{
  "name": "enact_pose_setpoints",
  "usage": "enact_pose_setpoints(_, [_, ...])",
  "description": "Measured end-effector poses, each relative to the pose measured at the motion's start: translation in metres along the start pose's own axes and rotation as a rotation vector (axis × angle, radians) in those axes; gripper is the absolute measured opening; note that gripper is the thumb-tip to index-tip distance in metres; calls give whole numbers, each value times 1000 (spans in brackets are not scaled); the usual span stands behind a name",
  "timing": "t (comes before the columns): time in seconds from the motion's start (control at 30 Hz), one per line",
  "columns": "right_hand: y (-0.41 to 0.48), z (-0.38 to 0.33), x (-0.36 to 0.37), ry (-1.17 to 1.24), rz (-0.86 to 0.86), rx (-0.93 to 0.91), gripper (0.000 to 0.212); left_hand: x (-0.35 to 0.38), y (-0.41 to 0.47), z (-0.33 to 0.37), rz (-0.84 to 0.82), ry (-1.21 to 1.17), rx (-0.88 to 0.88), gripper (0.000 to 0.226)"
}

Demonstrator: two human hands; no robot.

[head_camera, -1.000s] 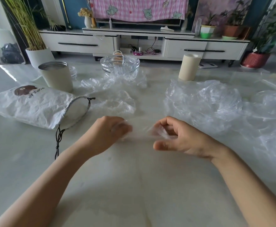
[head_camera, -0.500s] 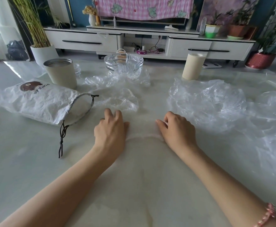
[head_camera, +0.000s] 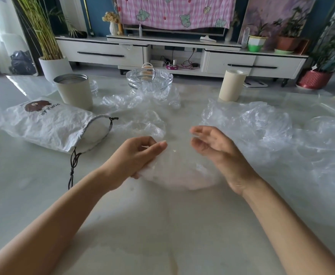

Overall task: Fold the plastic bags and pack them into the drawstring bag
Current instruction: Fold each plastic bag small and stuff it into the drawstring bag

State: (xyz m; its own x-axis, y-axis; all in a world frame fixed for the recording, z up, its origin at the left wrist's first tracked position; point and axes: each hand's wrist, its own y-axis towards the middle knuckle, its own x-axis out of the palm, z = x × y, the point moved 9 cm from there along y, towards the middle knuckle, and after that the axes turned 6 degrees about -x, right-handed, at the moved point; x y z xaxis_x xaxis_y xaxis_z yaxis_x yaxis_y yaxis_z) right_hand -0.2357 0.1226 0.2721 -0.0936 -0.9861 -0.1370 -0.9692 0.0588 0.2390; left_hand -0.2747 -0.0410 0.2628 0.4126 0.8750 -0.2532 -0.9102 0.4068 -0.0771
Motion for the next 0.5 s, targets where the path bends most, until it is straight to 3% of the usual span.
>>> enact_pose_setpoints(0.07, [-10,8,33,119,-254,141,75,13,-4,3,-141,-29,11,35])
enact_pose_setpoints(0.1, [-15,12,45,74,-338,175,81,17,-6,4,-182,-43,12,35])
enact_pose_setpoints(0.17, [-19,19,58,-43,-402,196,69,20,-7,5,-228,-66,9,38])
enact_pose_setpoints(0.3, [-18,4,53,-23,-378,167,16,6,-3,5,-203,-100,12,42])
enact_pose_setpoints(0.4, [-22,-4,41,-77,-398,131,25,-10,-2,8,-127,-97,37,42])
enact_pose_setpoints(0.5, [-31,-9,35,-117,-520,162,23,-26,-1,13,86,164,76,36])
